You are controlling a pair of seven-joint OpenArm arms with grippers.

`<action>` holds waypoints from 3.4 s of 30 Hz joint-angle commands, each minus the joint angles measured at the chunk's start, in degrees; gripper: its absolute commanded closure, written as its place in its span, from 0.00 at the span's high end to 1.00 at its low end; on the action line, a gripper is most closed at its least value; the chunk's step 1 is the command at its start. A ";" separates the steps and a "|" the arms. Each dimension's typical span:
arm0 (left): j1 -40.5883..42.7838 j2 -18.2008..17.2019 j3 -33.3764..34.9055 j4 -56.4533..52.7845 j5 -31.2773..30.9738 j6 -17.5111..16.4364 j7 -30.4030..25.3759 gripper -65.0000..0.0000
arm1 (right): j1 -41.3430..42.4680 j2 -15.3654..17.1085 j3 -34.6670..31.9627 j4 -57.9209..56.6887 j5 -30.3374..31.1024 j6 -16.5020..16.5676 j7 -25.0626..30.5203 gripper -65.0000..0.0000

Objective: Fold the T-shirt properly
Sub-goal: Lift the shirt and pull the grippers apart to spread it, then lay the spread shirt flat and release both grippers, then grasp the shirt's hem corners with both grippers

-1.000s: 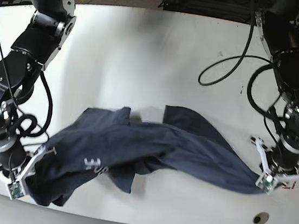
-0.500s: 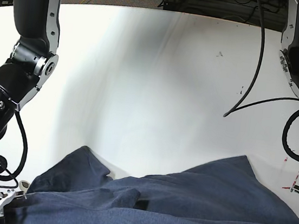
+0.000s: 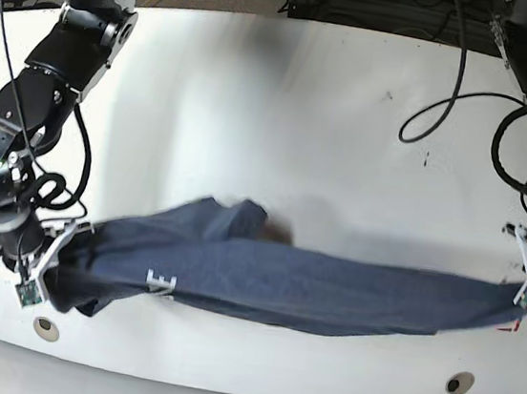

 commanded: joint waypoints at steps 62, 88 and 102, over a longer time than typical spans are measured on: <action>40.85 14.68 -21.70 -8.04 0.65 0.58 -7.64 0.66 | -44.35 -18.14 22.69 5.34 23.19 -0.34 0.82 0.96; 31.27 12.66 -21.61 -5.58 -3.66 0.58 -7.37 0.67 | -13.05 -3.46 21.46 -37.56 21.34 -0.34 0.91 0.96; 29.77 11.08 -26.18 -5.58 -22.12 0.58 -7.29 0.68 | -14.64 -8.38 16.98 -38.00 21.17 -0.34 4.51 0.51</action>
